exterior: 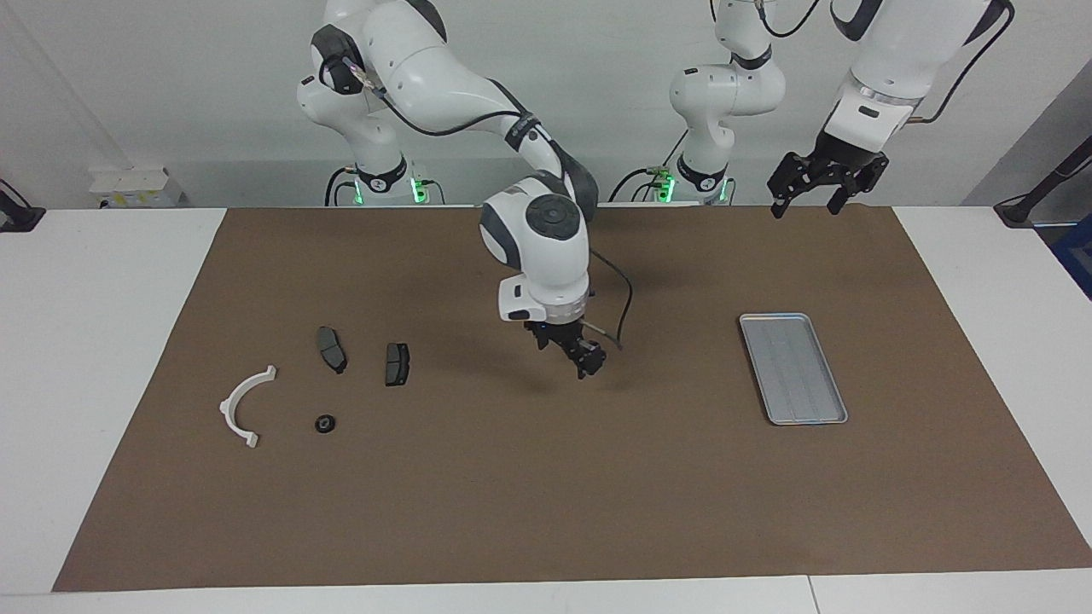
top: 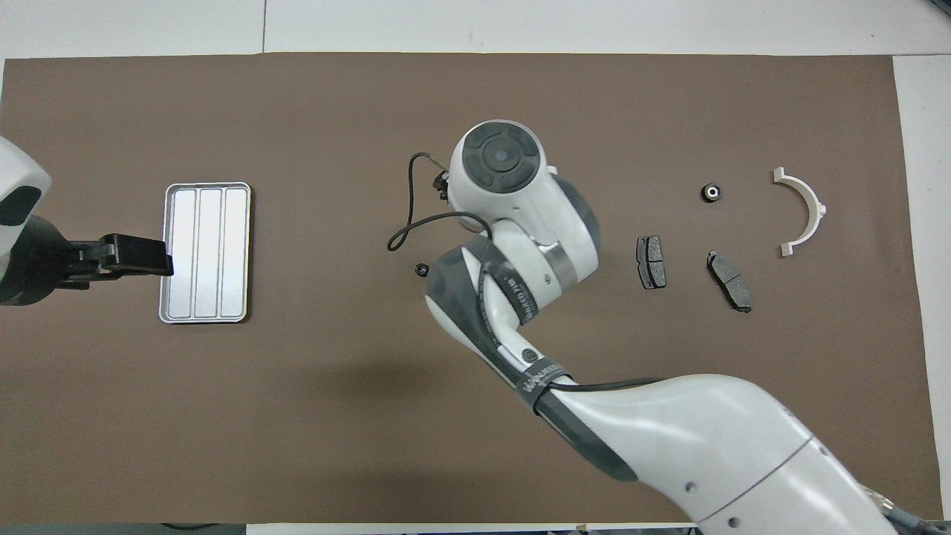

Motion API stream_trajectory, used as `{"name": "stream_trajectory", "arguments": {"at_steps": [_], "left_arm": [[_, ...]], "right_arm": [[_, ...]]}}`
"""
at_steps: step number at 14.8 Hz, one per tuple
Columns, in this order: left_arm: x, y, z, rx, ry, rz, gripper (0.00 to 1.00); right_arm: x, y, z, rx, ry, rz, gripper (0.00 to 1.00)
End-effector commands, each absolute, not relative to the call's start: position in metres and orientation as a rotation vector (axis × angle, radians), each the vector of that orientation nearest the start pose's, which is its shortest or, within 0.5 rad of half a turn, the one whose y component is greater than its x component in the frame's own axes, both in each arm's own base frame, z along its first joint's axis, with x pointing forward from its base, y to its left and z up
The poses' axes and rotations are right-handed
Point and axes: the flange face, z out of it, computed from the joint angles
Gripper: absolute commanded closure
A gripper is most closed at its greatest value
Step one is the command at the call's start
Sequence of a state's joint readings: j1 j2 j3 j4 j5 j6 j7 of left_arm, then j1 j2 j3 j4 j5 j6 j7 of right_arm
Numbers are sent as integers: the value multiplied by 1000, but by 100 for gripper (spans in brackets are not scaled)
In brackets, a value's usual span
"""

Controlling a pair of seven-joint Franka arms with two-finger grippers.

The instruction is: Pick bearing gear from pile to tray

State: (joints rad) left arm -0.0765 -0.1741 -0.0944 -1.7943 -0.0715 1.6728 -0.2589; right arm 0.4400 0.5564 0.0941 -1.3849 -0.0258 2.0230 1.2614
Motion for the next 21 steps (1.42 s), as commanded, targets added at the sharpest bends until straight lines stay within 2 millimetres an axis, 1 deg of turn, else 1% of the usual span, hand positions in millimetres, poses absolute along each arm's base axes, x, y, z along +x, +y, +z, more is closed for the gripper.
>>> {"name": "stream_trajectory", "arguments": {"at_steps": [1,2,3,4,5,6,7,8,9,11,12,13,14,15,17,18,19,21], "left_arm": [[515,-164,578,-3174,-258,-84,1],[523,-195,559,-3157,-288,-93,1],[530,-221,537,-3158,-326,-92,1],[535,-241,516,-3161,-336,-87,1],[538,-267,490,-3150,-327,-87,1],[544,-284,469,-3144,-363,-124,1],[546,-293,456,-3148,-392,-138,2],[543,-311,437,-3146,-381,-112,3],[542,-321,419,-3136,-401,-83,4],[541,-339,388,-3114,-412,-89,4],[541,-341,376,-3101,-446,-83,4],[535,-350,365,-3098,-442,-71,4],[529,-354,360,-3096,-428,-61,4],[527,-355,356,-3099,-425,-64,4],[525,-355,343,-3123,-421,-97,4],[524,-355,333,-3132,-420,-106,4],[523,-355,326,-3132,-418,-103,4],[518,-352,316,-3123,-418,-84,4]], "right_arm": [[639,289,440,-2999,784,-26,0],[646,258,446,-3063,632,-11,0],[654,223,450,-3096,530,13,0],[663,186,448,-3117,465,39,0],[670,154,442,-3129,422,49,0],[675,117,434,-3143,412,62,0],[678,90,427,-3159,395,70,0],[681,73,425,-3172,387,49,0],[680,54,414,-3177,423,56,0],[679,37,392,-3168,465,33,0],[679,28,383,-3182,485,21,0],[680,22,373,-3193,523,13,0],[682,15,360,-3203,560,7,0],[684,8,348,-3211,584,6,0],[687,-4,334,-3199,627,-3,0],[689,-5,323,-3189,649,-9,0],[691,-6,315,-3180,664,-26,0],[692,-7,309,-3173,694,-22,0]]}}
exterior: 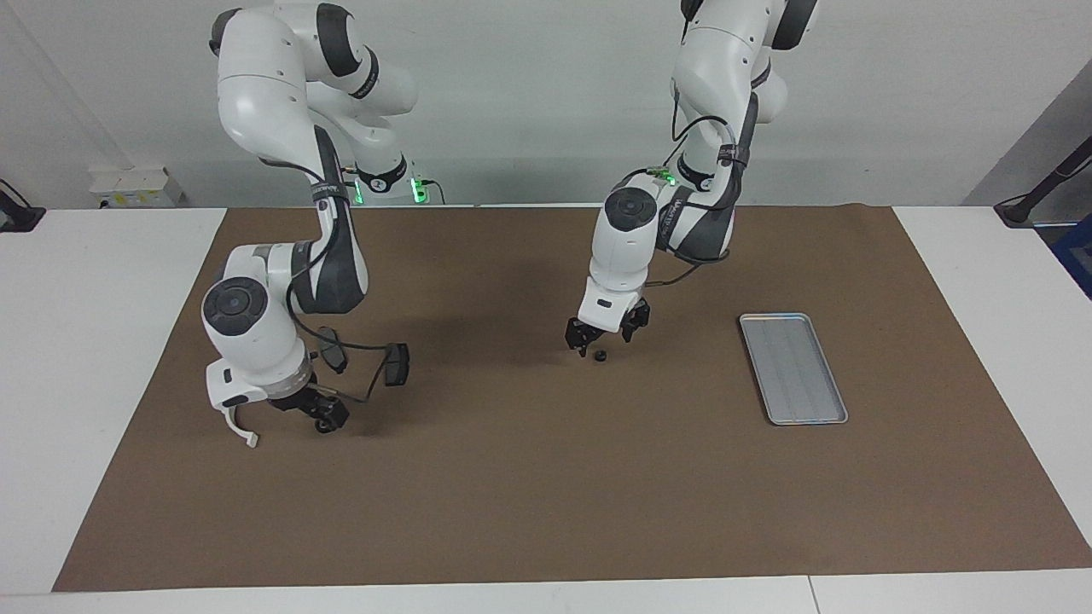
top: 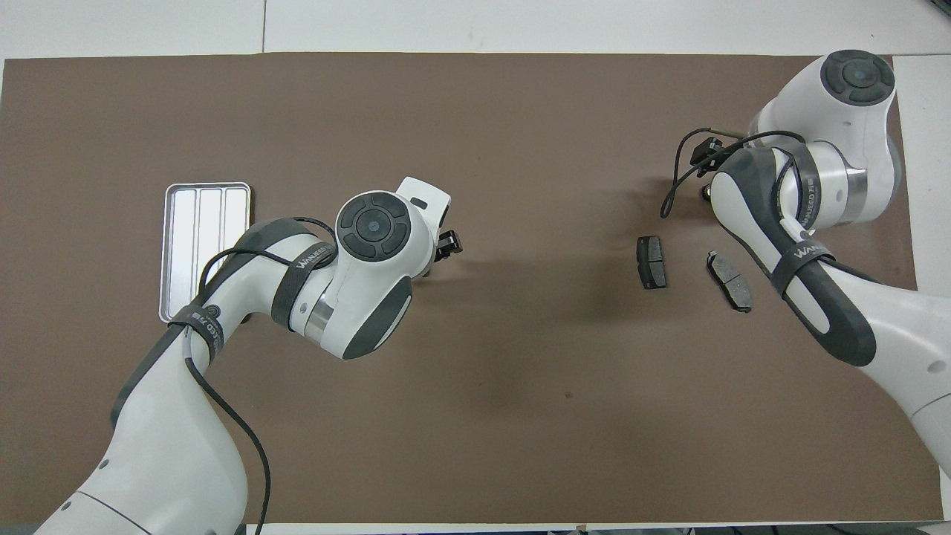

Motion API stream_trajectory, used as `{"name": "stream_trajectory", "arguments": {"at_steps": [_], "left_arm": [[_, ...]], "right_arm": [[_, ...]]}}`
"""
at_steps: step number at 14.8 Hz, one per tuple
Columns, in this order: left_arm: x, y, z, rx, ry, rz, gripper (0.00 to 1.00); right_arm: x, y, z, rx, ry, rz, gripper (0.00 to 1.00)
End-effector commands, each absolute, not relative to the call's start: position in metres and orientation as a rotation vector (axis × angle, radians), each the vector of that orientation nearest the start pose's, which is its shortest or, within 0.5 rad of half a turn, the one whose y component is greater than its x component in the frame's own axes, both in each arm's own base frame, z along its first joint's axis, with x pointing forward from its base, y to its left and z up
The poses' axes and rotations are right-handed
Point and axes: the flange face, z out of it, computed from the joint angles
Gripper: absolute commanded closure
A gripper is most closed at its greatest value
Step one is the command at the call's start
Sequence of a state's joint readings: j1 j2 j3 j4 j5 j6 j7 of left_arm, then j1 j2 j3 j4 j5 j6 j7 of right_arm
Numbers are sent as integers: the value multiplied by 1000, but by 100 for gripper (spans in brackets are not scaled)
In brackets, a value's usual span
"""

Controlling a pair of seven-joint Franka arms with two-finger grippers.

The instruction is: Pick bearing gear from pile to tray

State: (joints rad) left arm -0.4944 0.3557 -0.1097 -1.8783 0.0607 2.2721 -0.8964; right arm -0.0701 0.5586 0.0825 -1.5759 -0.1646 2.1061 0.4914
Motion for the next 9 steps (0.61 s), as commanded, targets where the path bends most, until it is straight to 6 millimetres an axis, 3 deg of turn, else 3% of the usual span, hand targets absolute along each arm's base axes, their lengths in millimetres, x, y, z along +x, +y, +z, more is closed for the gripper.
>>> {"name": "stream_trajectory", "arguments": {"at_steps": [1,4,9], "left_arm": [[514,-350,310,-3117,-413,-71,4],[505,-354,305,-3113,-423,-65,4],[505,-353,298,-3135,-428,-101,5]], "right_arm": [[691,-8,308,-3165,725,-15,0],[677,-5,291,-3153,782,40,0],[669,-4,282,-3157,777,62,2]]}}
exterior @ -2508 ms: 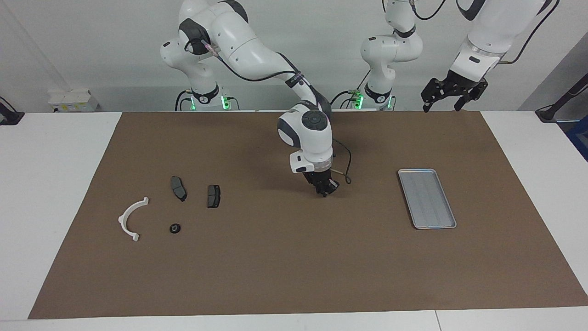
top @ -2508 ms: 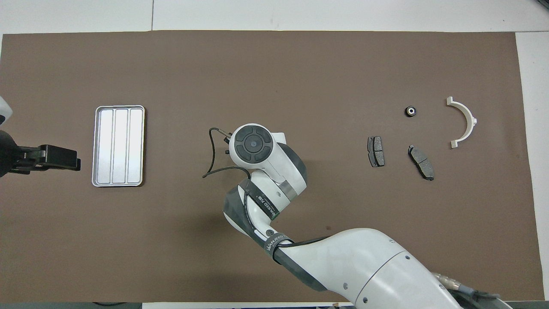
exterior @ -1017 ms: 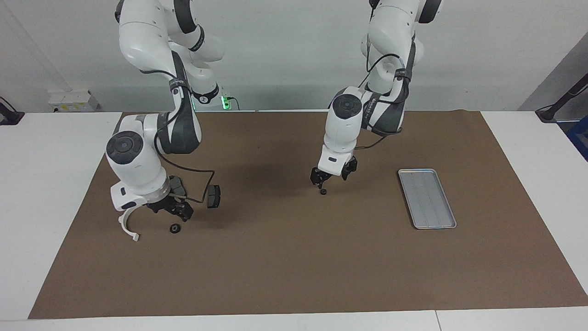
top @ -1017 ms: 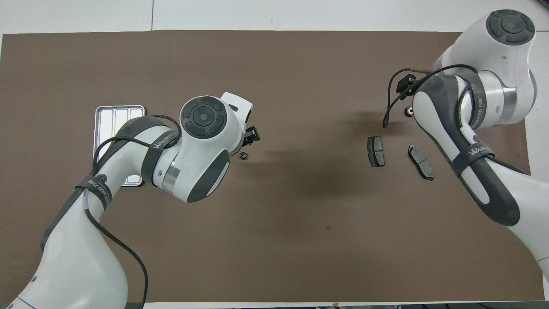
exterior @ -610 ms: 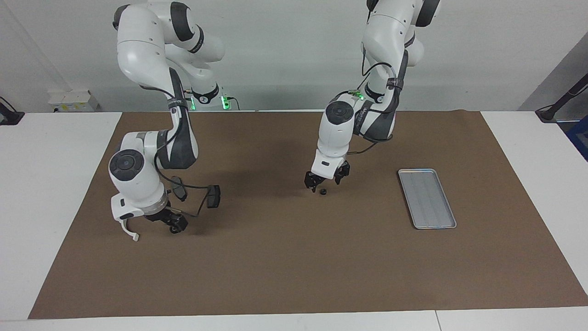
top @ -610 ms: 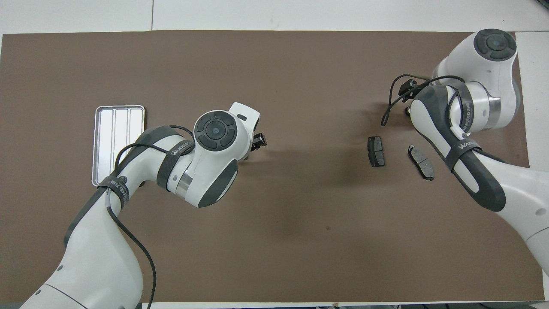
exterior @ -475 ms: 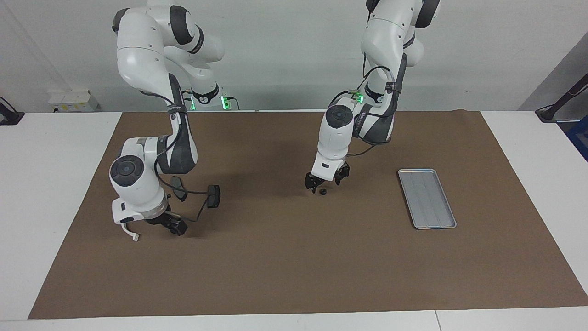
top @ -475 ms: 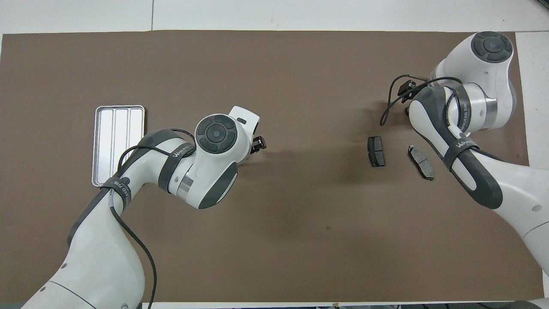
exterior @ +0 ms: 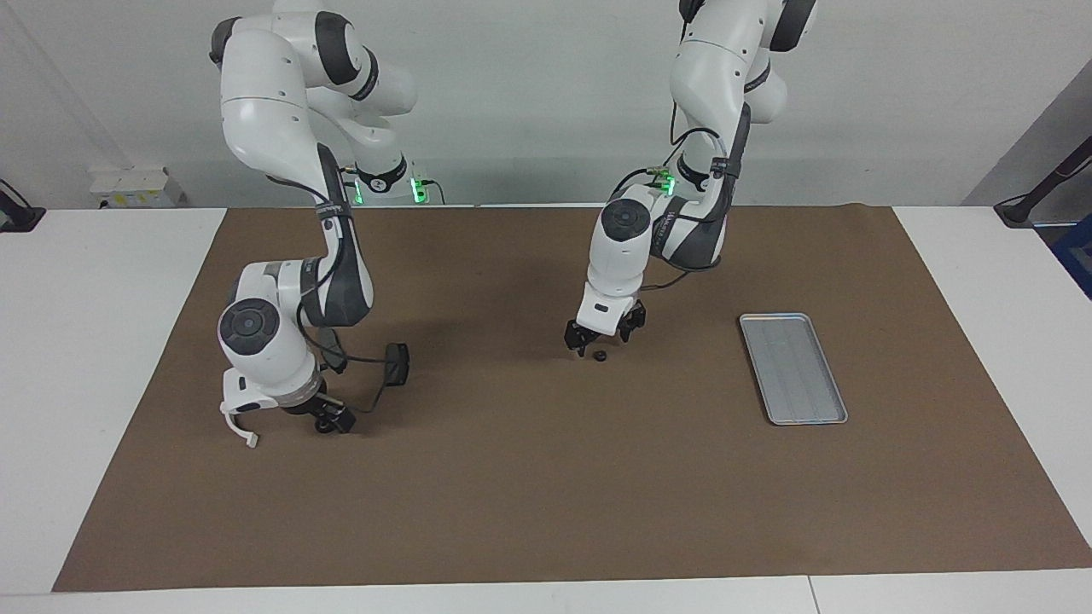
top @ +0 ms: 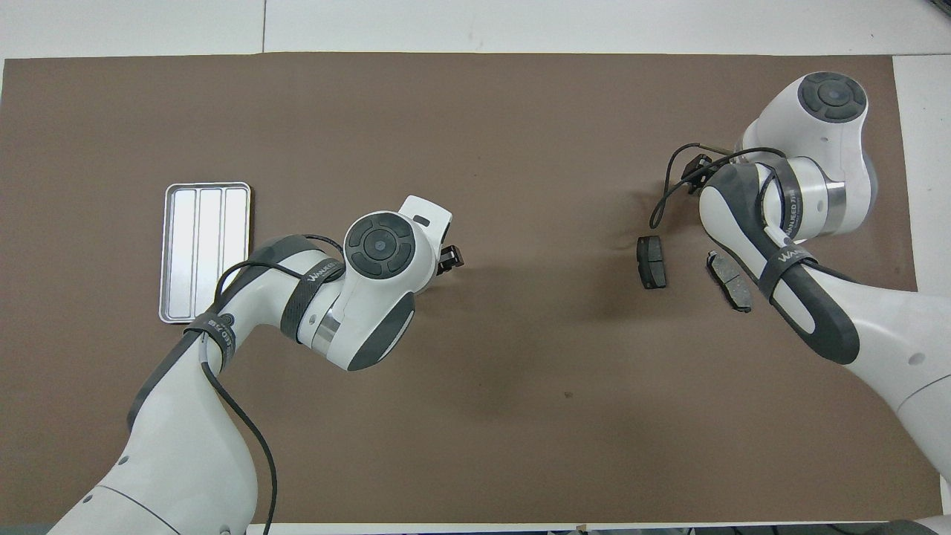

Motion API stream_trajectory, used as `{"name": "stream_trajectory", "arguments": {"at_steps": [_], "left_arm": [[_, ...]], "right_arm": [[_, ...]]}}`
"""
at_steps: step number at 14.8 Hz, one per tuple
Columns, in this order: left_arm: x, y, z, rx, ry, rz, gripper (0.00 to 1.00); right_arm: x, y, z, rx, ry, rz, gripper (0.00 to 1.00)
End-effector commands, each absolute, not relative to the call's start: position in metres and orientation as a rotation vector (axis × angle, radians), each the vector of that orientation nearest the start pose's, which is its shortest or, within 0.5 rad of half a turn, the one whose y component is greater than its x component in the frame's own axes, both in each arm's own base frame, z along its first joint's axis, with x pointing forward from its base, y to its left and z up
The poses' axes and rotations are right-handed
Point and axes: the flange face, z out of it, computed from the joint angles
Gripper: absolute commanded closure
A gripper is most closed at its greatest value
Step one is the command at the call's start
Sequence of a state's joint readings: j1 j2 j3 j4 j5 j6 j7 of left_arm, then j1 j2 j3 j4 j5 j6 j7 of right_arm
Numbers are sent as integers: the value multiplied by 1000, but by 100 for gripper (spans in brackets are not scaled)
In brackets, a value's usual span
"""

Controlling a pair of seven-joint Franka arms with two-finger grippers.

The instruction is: Pick bearing gear from pile to tray

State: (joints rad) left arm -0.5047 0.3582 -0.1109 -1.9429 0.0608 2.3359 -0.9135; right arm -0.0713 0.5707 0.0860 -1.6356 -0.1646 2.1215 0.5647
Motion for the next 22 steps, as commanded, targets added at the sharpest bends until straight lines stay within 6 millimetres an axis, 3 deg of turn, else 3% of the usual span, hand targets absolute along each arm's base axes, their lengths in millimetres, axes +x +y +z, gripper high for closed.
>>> {"name": "stream_trajectory", "arguments": {"at_steps": [1,5,9,11,12,13,14,15,16,19,21,22], "left_arm": [[505,-353,298,-3145,-429,-116,5],[509,-349,296,-3151,-422,-127,7],[508,-345,286,-3150,-414,-136,8],[509,-344,287,-3155,-410,-149,19],[510,-344,286,-3157,-413,-152,35],[510,-344,287,-3159,-419,-152,57],[510,-344,287,-3160,-420,-153,93],[513,-344,289,-3161,-427,-160,100],[516,-343,293,-3162,-431,-167,100],[539,-344,314,-3161,-454,-191,100],[555,-342,339,-3122,-417,-196,100],[570,-327,359,-3088,-383,-192,100]], "right_arm": [[669,-4,283,-3157,774,57,6],[669,-5,285,-3159,762,51,56],[669,-12,280,-3147,769,15,79],[669,-11,280,-3148,764,12,96],[669,-10,281,-3149,762,12,100],[670,-9,281,-3149,760,12,100],[670,-7,283,-3151,754,12,100],[672,-7,286,-3157,751,14,100],[672,-5,288,-3165,739,20,100],[685,2,326,-3195,698,63,100],[689,10,355,-3219,644,121,100],[689,13,366,-3225,627,149,100]]}}
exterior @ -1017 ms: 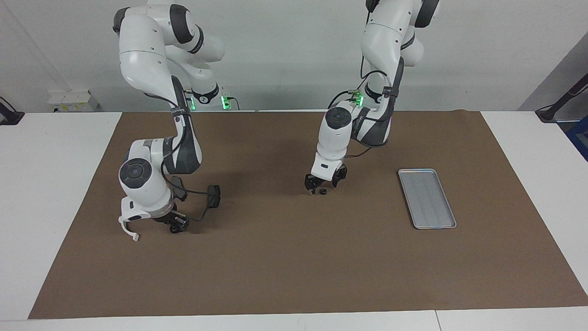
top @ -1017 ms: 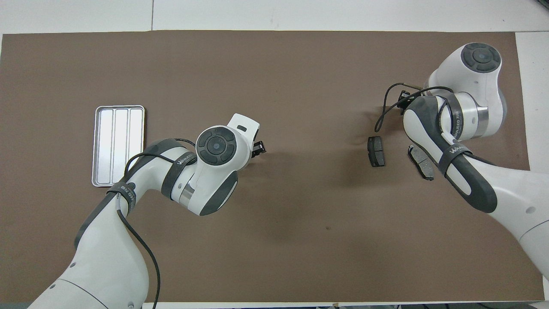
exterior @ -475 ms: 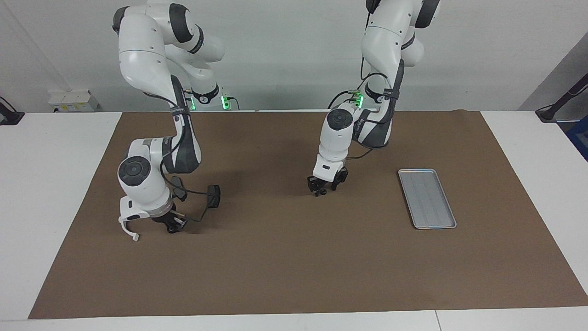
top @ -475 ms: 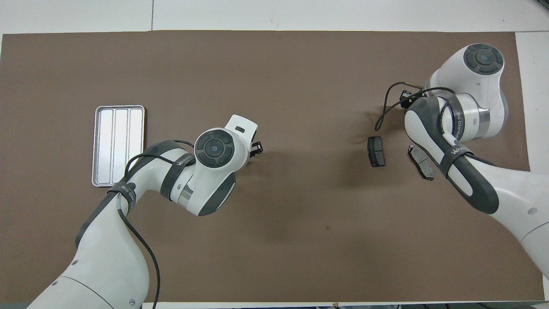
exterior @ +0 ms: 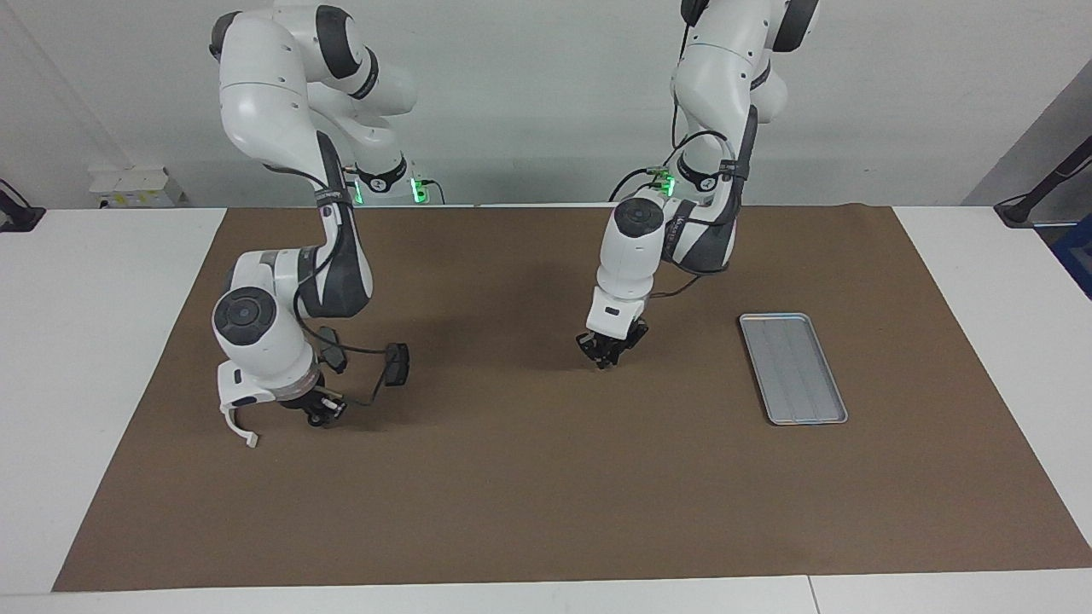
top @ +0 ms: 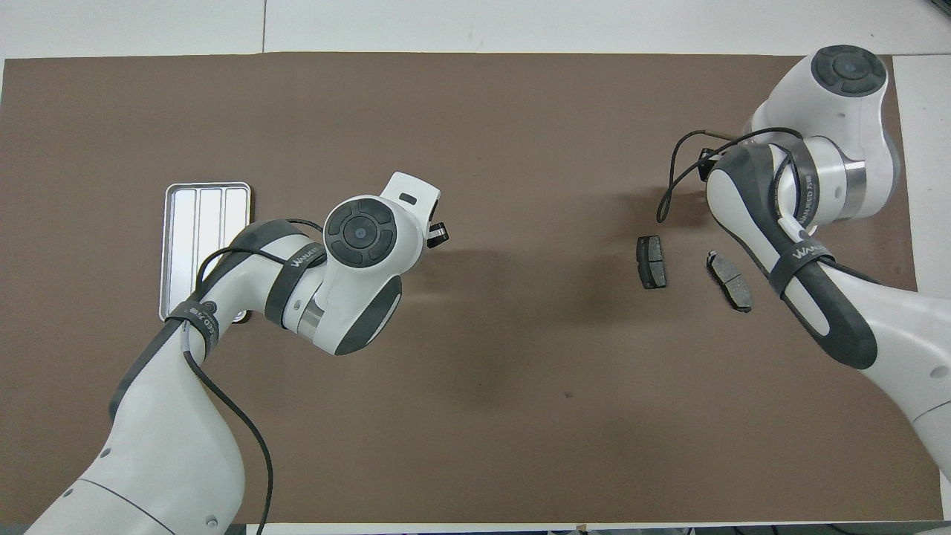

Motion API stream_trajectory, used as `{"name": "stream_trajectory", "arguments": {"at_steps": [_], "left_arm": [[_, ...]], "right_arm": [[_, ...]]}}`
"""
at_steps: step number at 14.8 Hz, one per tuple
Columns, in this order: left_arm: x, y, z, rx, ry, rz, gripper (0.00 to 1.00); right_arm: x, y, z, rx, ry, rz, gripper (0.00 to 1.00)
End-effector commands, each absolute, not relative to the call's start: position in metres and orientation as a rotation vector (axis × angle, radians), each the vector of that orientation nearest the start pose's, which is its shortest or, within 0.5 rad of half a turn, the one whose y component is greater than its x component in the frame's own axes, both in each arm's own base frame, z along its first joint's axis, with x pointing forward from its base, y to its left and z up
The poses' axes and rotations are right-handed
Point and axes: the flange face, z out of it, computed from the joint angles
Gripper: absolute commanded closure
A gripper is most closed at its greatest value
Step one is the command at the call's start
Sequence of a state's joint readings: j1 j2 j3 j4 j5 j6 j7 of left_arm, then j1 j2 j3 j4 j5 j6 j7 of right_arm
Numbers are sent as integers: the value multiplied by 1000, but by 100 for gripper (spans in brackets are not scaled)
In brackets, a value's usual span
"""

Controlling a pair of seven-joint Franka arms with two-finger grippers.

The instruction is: Pick bearing gear from pile to tray

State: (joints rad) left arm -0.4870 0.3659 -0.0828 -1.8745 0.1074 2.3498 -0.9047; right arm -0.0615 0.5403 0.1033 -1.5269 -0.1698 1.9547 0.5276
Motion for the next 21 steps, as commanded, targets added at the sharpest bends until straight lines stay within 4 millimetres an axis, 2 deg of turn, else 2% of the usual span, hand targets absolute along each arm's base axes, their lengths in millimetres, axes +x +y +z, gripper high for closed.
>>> {"name": "stream_trajectory", "arguments": {"at_steps": [1,2,3,4,5,6,7,8,9,10,11,12,14,15,16,17,19,21], "left_arm": [[581,-304,387,-3073,-342,-168,100],[586,-272,422,-3068,-283,-149,100],[590,-235,448,-3081,-213,-116,100],[594,-191,470,-3105,-146,-83,100],[598,-150,481,-3117,-65,-44,100],[601,-108,486,-3117,5,-16,100],[602,-73,483,-3117,66,2,100],[597,-43,469,-3133,99,28,100],[588,-17,460,-3161,129,-34,100],[577,5,440,-3173,147,-89,100],[566,15,420,-3180,139,-131,100],[561,17,405,-3179,135,-134,100],[562,19,386,-3182,130,-113,100],[561,19,378,-3182,129,-105,100],[559,18,372,-3180,130,-117,100],[556,18,364,-3180,126,-119,100],[551,18,350,-3177,122,-138,100],[547,18,337,-3178,123,-117,100]], "right_arm": [[686,21,383,-3230,604,165,100],[681,33,399,-3229,580,189,100],[675,51,418,-3220,561,215,100],[669,71,434,-3215,542,228,100],[662,92,448,-3208,556,226,100],[653,115,458,-3198,599,238,100],[643,152,463,-3187,646,245,100],[633,189,473,-3159,736,225,100],[624,226,482,-3116,862,184,100],[613,258,481,-3075,983,163,100],[602,294,482,-3005,1075,144,100],[595,319,486,-2912,1159,153,100],[571,374,483,-2836,1211,135,100],[563,395,475,-2807,1239,117,100],[559,411,460,-2783,1252,117,100],[555,417,447,-2773,1255,113,100],[539,443,427,-2782,1228,113,100],[533,467,385,-2816,1234,48,100]]}}
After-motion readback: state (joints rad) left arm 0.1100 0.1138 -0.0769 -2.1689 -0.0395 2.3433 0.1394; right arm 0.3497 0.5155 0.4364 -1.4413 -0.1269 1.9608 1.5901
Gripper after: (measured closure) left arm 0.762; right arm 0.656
